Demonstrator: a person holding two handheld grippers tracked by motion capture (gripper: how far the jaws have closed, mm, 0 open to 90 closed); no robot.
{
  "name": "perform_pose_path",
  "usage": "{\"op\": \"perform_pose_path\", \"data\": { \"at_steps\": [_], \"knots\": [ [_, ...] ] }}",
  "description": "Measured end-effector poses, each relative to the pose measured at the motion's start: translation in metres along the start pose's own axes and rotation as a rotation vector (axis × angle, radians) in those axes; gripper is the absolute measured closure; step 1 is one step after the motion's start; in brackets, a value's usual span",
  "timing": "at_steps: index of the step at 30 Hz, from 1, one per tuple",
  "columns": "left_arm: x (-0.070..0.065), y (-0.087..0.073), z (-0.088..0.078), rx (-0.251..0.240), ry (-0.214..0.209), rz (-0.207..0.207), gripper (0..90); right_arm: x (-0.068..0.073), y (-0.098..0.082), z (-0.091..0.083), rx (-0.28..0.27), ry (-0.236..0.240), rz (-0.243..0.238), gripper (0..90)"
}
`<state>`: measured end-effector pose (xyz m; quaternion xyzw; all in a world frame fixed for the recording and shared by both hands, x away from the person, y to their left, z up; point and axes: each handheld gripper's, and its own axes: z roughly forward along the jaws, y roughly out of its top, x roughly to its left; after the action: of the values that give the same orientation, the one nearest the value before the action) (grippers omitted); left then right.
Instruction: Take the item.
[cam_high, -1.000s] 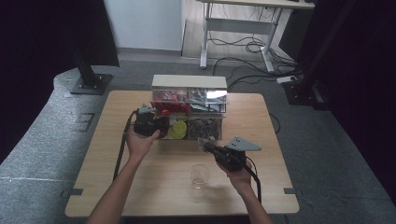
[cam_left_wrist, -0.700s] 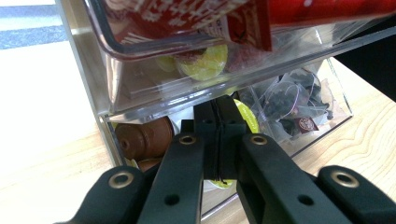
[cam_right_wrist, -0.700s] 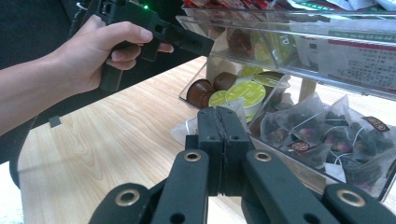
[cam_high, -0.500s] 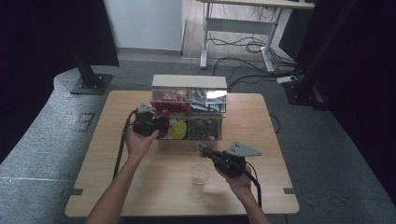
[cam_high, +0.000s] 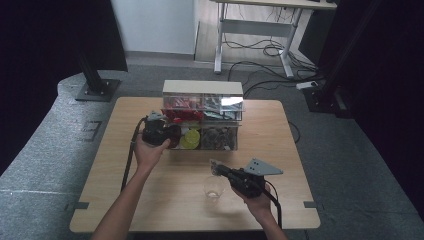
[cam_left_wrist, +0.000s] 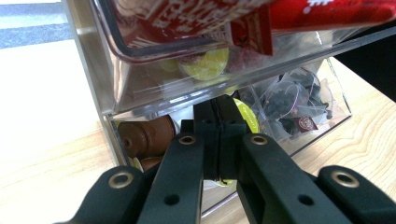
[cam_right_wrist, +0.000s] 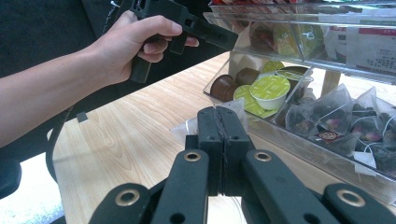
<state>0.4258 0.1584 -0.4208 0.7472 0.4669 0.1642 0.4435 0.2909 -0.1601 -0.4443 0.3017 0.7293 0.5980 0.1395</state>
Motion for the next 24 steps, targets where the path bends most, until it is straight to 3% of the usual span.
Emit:
{"op": "perform_pose_path", "data": {
  "at_steps": [13,24],
  "knots": [
    [-0.001,0.0,-0.001,0.001,0.005,0.002,89.2,0.012,-0.012,-0.012,0.014,0.034,0.006,88.3],
    [-0.002,0.0,0.001,-0.001,0.001,0.001,89.0,0.013,-0.027,-0.004,0.064,0.045,0.007,87.8]
  ]
}}
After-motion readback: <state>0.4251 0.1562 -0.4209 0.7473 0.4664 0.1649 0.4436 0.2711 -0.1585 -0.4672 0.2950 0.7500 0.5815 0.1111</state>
